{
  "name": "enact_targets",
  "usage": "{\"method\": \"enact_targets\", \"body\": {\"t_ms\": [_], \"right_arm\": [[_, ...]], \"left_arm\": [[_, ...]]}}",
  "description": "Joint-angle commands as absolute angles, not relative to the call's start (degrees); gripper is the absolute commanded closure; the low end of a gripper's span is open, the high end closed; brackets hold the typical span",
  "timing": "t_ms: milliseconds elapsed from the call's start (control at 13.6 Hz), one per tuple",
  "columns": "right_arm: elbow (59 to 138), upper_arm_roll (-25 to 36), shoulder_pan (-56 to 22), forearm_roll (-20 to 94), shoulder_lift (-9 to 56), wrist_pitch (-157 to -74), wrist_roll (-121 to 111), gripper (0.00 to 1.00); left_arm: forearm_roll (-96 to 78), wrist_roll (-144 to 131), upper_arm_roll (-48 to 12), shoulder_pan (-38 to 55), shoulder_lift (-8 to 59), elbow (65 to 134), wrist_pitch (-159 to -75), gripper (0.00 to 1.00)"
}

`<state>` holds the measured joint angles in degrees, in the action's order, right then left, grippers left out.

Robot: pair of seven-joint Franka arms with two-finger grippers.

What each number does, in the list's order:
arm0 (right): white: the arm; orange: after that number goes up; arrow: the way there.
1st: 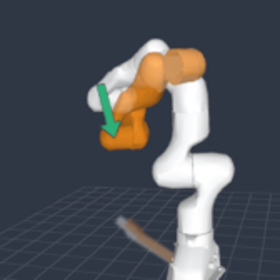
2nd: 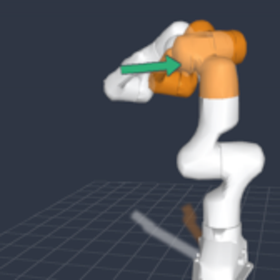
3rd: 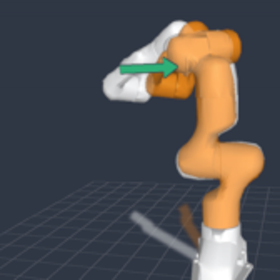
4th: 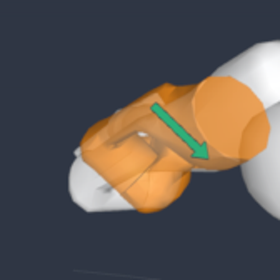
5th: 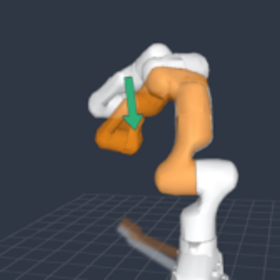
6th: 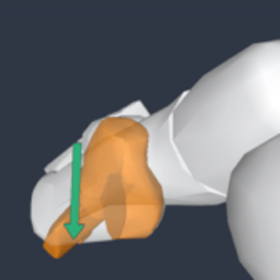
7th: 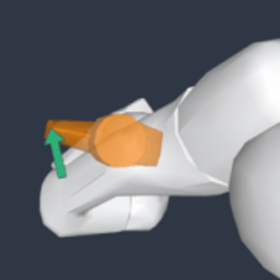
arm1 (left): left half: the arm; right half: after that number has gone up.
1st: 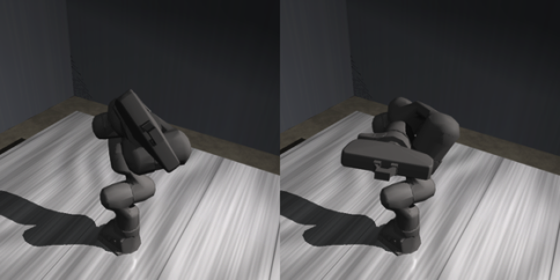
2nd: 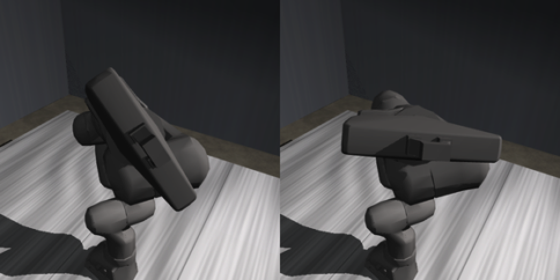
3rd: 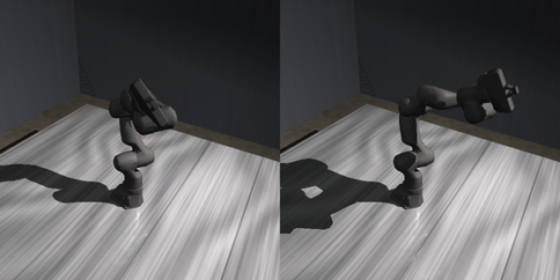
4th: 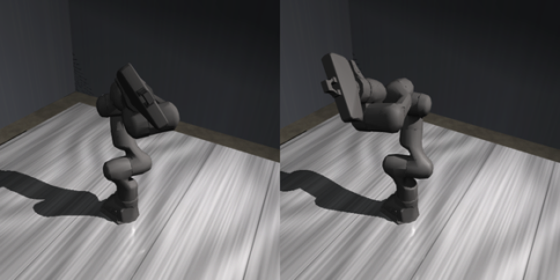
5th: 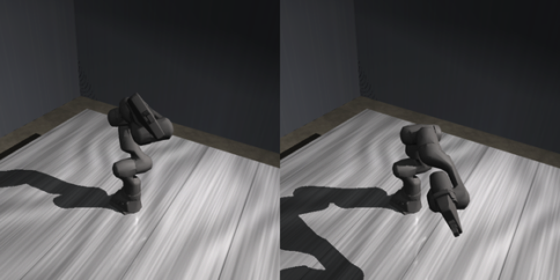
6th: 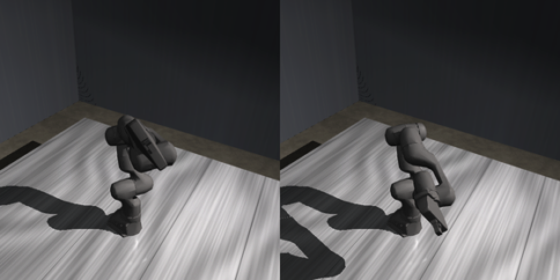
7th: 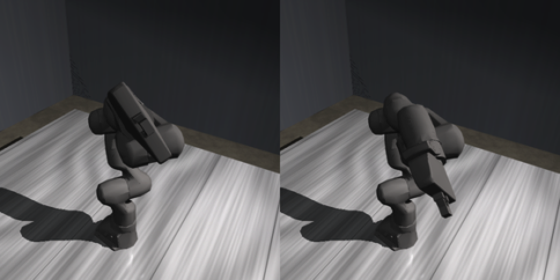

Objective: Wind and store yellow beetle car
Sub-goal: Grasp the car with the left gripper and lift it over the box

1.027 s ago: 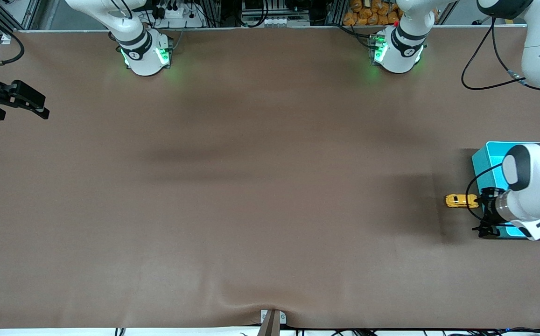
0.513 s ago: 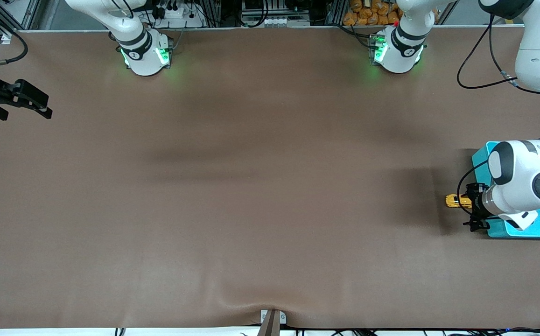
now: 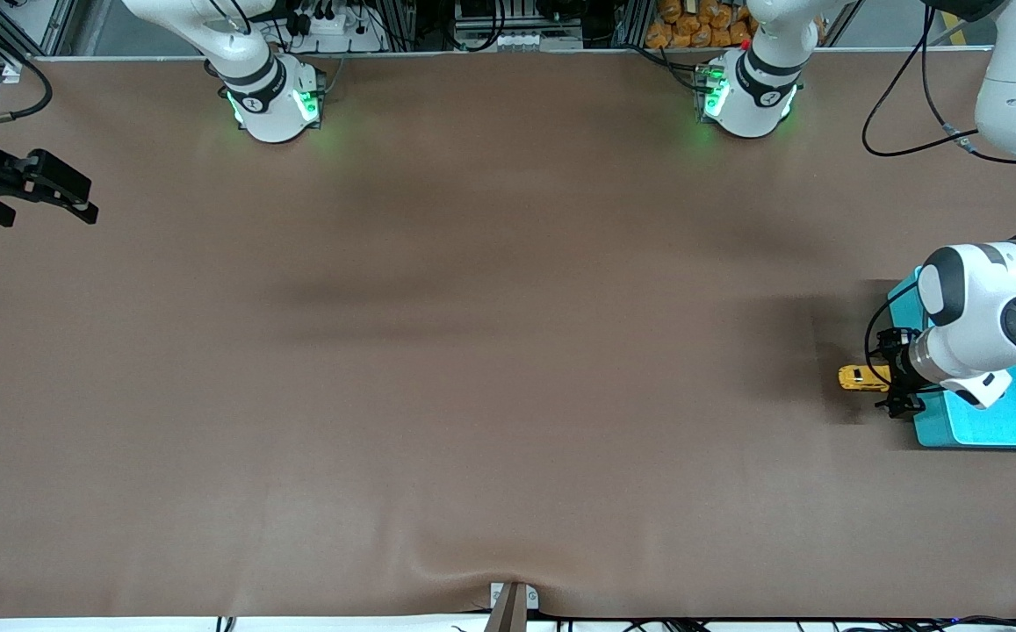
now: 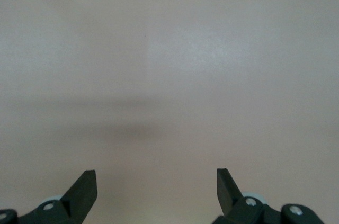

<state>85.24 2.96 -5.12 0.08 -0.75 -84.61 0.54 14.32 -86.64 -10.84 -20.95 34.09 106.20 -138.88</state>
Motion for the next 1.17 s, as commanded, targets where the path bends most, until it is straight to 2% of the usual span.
{"method": "enact_targets", "body": {"t_ms": [0, 73, 147, 220, 660, 953, 1100], "right_arm": [[85.34, 3.34, -5.71, -0.44, -1.49, -84.64, 1.58, 0.0], [85.34, 3.34, -5.71, -0.53, -1.49, -84.64, 1.58, 0.0], [85.34, 3.34, -5.71, -0.53, -1.49, -84.64, 1.58, 0.0], [85.34, 3.34, -5.71, -0.53, -1.49, -84.64, 1.58, 0.0], [85.34, 3.34, -5.71, -0.26, -1.49, -84.64, 1.58, 0.0], [85.34, 3.34, -5.54, -0.35, -1.49, -84.64, 1.5, 0.0], [85.34, 3.34, -5.54, -0.26, -1.49, -84.64, 1.49, 0.0]], "left_arm": [[15.47, -87.98, -10.9, -21.27, 32.78, 108.63, -141.32, 0.0], [15.56, -87.89, -10.9, -21.27, 33.13, 108.63, -141.5, 0.56], [15.73, -87.89, -10.9, -21.27, 33.31, 108.63, -141.5, 0.94], [15.73, -87.89, -10.9, -21.27, 33.48, 108.63, -141.5, 1.0], [15.73, -87.45, -11.16, -20.57, 32.43, 108.02, -141.15, 1.0], [15.65, -86.84, -11.86, -17.76, 26.83, 106.88, -140.89, 1.0], [15.73, -84.92, -12.74, -17.93, 24.79, 104.78, -137.57, 1.0]]}}
